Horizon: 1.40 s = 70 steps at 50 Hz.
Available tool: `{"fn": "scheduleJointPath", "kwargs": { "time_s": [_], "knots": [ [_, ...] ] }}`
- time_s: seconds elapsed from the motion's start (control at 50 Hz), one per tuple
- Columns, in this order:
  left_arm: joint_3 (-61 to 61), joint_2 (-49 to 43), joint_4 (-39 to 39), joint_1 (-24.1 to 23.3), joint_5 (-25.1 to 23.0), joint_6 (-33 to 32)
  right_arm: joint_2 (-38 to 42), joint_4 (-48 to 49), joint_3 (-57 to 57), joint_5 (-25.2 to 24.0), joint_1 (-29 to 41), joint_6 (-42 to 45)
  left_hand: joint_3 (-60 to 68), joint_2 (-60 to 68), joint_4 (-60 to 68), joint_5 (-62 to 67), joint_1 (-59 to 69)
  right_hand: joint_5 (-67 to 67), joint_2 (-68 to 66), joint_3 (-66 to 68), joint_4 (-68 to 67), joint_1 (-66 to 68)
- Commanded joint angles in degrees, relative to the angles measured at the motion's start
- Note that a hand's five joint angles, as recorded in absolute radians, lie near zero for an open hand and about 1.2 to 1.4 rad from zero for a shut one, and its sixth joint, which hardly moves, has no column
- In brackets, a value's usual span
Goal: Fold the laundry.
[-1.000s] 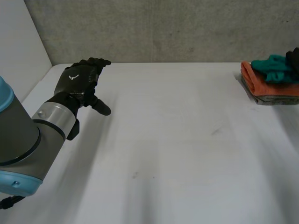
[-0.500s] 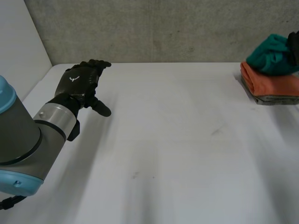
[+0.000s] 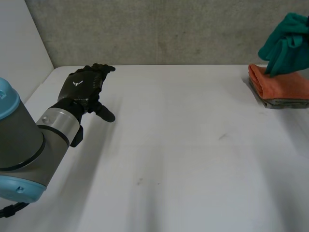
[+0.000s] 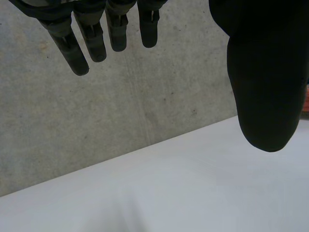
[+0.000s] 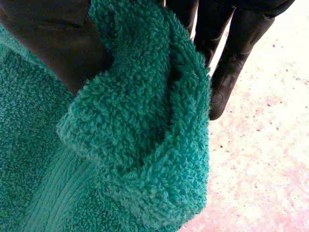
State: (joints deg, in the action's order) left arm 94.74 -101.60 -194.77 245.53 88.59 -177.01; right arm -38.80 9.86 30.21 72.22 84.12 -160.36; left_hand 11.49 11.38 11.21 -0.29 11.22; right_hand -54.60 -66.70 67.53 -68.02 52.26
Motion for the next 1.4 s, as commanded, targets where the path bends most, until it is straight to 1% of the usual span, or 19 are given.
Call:
{"fn": "scheduleJointPath", "kwargs": {
  "time_s": [0.02, 0.1, 0.18, 0.32, 0.42, 0.56, 0.78, 0.88, 0.94, 0.96, 1.0, 1.02, 1.04, 1.08, 1.1, 1.18, 1.32, 1.38, 1.4],
  "knots": [
    [0.0, 0.1, 0.1, 0.0, 0.1, 0.0, -8.4, -13.8, 3.4, -4.5, 3.0, 1.7, -1.4, -1.3, -1.2, 0.3, -1.2, -15.4, -13.3, 12.5, -12.0, 27.7],
    [0.0, 0.1, 0.1, 0.0, 0.2, 0.0, -10.0, -18.5, 6.7, -7.6, 6.5, 2.4, -1.4, -1.3, -1.2, 0.3, -1.2, -15.4, -13.3, 12.5, -12.0, 27.7],
    [0.1, 0.1, 0.1, 0.0, 0.2, 0.0, -10.3, -22.9, 10.8, -8.8, 9.5, 4.2, -1.4, -1.3, -1.2, 0.3, -1.2, -15.4, -13.3, 12.5, -12.0, 27.7],
    [0.1, 0.1, 0.1, 0.0, 0.3, 0.0, -10.0, -30.2, 14.5, -8.4, 14.3, 9.6, -1.4, -1.3, -1.2, 0.3, -1.2, -15.4, -13.3, 12.5, -12.0, 27.7],
    [0.4, 0.1, 0.1, 0.0, 0.3, 0.0, -9.0, -31.0, 14.4, -7.2, 15.5, 11.1, -1.4, -1.3, -1.2, 0.3, -1.2, -15.4, -13.3, 12.5, -12.0, 27.7],
    [0.4, 0.2, 0.1, 0.0, 0.2, 0.0, -7.3, -30.6, 11.0, -2.5, 15.5, 11.4, -1.4, -1.3, -1.2, 0.3, -1.2, -15.4, -13.3, 12.5, -12.0, 27.7],
    [0.3, 0.0, 0.0, 0.2, 0.0, 0.0, -3.7, -30.2, 5.7, -2.3, 15.2, 11.6, -1.4, -1.3, -1.2, 0.3, -1.2, -15.4, -13.3, 12.5, -12.0, 27.7],
    [0.2, -0.1, 0.0, 0.2, 0.0, 0.0, 1.4, -30.0, -2.1, -1.6, 15.0, 12.3, -1.4, -1.3, -1.2, 0.3, -1.2, -15.4, -13.3, 12.5, -12.0, 27.7],
    [0.1, -0.1, 0.0, 0.2, 0.0, 0.0, 4.4, -27.9, -7.7, -1.4, 14.8, 12.2, -1.4, -1.3, -1.2, 0.3, -1.2, -15.4, -13.3, 12.5, -12.0, 27.7],
    [0.1, -0.1, 0.0, 0.2, 0.0, 0.0, 6.7, -24.7, -11.7, -0.9, 14.6, 12.0, -1.4, -1.3, -1.2, 0.3, -1.2, -15.4, -13.3, 12.5, -12.0, 27.7],
    [0.0, -0.2, 0.0, 0.2, 0.0, 0.0, 8.8, -20.3, -15.7, 0.2, 14.1, 12.0, -1.4, -1.3, -1.2, 0.3, -1.2, -15.4, -13.3, 12.5, -12.0, 27.7],
    [0.0, -0.2, 0.0, 0.2, 0.0, 0.0, 10.6, -15.0, -18.8, 1.8, 13.4, 11.9, -1.4, -1.3, -1.2, 0.3, -1.2, -15.4, -13.3, 12.5, -12.0, 27.7],
    [0.0, -0.2, 0.0, 0.2, 0.0, 0.0, 11.3, -12.1, -20.1, 2.7, 13.0, 11.9, -1.4, -1.3, -1.2, 0.3, -1.2, -15.4, -13.3, 12.5, -12.0, 27.7],
    [0.0, -0.3, 0.0, 0.2, 0.0, 0.0, 12.4, -5.9, -21.9, 4.5, 12.3, 11.7, -1.4, -1.3, -1.2, 0.3, -1.2, -15.4, -13.3, 12.5, -12.0, 27.7],
    [0.0, -0.2, 0.0, 0.2, 0.0, 0.0, 13.0, -0.2, -22.2, 5.9, 11.4, 11.7, -1.4, -1.3, -1.2, 0.3, -1.2, -15.4, -13.3, 12.5, -12.0, 27.7],
    [0.0, -0.3, 0.1, 0.2, 0.2, 0.0, 13.2, 8.8, -19.4, 6.7, 9.0, 11.7, -1.4, -1.3, -1.2, 0.3, -1.2, -15.4, -13.3, 12.5, -12.0, 27.7],
    [0.2, -0.2, 0.1, 0.1, 0.2, 0.1, 15.1, 10.4, -14.1, 6.2, 4.3, 11.6, -1.4, -1.3, -1.2, 0.3, -1.2, -15.4, -13.3, 12.5, -12.0, 27.7],
    [0.3, -0.3, 0.1, 0.0, 0.2, 0.1, 17.9, 10.0, -12.8, 3.8, 2.7, 11.5, -1.4, -1.3, -1.2, 0.3, -1.2, -15.4, -13.3, 12.5, -12.0, 27.7],
    [0.3, -0.2, 0.1, 0.0, 0.2, 0.1, 19.3, 9.5, -12.4, 2.1, 2.2, 11.4, -1.4, -1.3, -1.2, 0.3, -1.2, -15.4, -13.3, 12.5, -12.0, 27.7]
  ]
}}
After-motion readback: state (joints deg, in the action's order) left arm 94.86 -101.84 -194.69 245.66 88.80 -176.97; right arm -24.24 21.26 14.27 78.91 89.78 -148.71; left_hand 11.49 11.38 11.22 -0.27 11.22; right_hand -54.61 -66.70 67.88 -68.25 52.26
